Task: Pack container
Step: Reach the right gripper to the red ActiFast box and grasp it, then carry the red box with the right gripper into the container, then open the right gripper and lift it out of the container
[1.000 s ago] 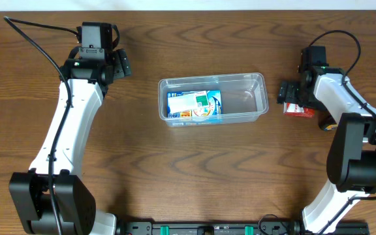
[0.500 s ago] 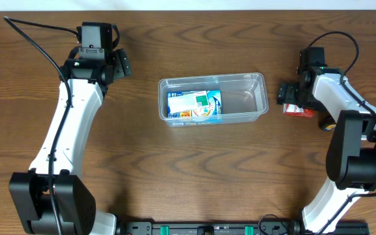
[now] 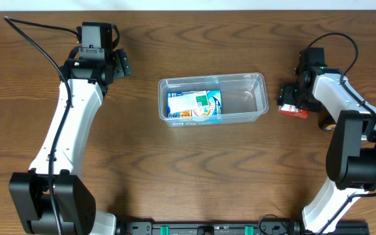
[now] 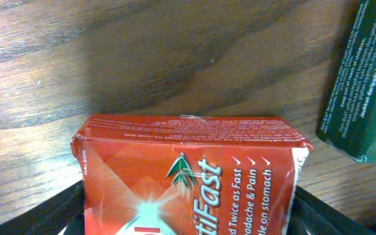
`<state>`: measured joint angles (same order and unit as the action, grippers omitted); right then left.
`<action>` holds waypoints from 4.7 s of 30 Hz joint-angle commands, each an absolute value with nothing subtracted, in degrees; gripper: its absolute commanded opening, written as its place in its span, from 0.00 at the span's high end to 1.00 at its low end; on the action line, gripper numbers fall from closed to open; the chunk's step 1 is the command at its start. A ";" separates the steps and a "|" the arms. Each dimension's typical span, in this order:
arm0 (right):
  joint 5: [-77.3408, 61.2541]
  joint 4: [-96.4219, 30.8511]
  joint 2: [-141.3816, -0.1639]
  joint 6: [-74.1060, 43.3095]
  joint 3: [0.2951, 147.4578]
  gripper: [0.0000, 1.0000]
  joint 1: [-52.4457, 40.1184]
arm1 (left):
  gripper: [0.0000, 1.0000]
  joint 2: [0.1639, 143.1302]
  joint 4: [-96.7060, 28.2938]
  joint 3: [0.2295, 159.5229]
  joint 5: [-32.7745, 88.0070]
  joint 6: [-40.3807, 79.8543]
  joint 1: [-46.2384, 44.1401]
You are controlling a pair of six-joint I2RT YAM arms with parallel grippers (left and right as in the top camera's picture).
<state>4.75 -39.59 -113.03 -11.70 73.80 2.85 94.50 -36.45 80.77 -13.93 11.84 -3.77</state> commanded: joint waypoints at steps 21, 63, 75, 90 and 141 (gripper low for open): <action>4.36 -48.36 -98.37 -11.07 82.08 0.21 1.58 | 0.02 93.21 -36.64 80.95 -14.63 12.36 -3.55; 12.43 -46.61 -102.65 -20.51 82.50 0.15 -29.32 | 0.02 93.21 -36.64 80.95 -14.63 12.36 -3.55; 11.49 -56.49 -93.23 -19.22 87.35 0.10 -24.18 | 0.02 93.21 -36.64 80.95 -14.63 12.36 -3.55; 6.59 -58.00 -99.37 -19.27 86.87 0.99 -23.27 | 0.02 93.21 -36.67 80.95 -14.63 12.36 -3.55; 9.67 -49.19 -115.59 -12.56 89.45 0.99 -22.50 | 0.02 93.21 -36.67 80.95 -14.63 12.36 -3.55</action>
